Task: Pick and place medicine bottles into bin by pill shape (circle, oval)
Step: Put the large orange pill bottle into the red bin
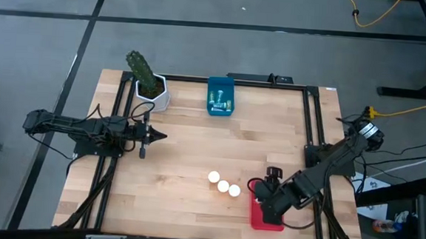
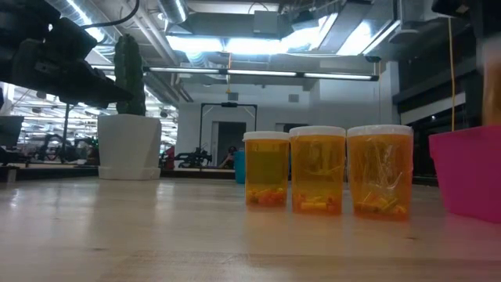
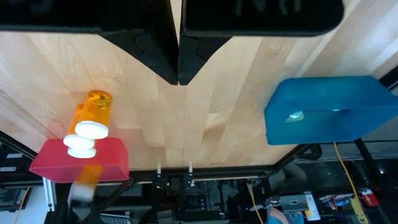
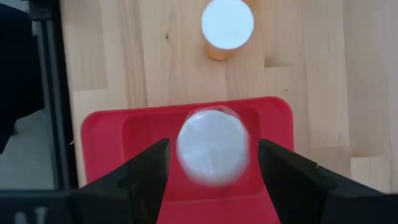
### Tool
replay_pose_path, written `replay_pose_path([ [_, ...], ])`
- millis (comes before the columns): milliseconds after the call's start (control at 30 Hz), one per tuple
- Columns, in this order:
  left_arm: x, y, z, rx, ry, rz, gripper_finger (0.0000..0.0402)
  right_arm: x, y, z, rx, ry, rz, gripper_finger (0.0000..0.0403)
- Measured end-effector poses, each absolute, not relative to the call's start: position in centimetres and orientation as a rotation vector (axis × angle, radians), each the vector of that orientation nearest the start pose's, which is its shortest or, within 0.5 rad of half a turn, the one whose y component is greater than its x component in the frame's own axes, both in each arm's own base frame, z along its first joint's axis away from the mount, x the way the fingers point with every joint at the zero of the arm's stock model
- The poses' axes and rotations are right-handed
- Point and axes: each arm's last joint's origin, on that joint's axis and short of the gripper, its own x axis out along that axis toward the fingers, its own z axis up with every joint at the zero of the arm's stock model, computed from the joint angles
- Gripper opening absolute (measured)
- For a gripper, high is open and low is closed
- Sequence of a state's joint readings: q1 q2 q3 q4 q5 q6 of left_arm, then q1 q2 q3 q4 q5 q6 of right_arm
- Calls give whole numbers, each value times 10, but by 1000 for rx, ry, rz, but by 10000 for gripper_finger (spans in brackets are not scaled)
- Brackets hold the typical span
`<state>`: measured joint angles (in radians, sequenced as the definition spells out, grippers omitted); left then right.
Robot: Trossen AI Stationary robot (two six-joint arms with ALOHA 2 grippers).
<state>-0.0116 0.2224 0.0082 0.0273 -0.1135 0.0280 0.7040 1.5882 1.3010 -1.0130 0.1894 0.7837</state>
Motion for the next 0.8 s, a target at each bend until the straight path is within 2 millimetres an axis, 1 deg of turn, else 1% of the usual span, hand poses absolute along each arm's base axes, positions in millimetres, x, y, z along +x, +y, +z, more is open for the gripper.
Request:
replay_pose_path([
  [300, 110, 2, 150, 40, 188, 99, 0, 240, 197, 251, 93, 1263, -57, 246],
  [633, 110, 2, 150, 39, 187, 99, 0, 240, 196, 252, 70, 1255, -34, 247],
  [800, 110, 2, 150, 39, 188, 99, 0, 247, 201, 255, 43, 1176, 43, 247],
])
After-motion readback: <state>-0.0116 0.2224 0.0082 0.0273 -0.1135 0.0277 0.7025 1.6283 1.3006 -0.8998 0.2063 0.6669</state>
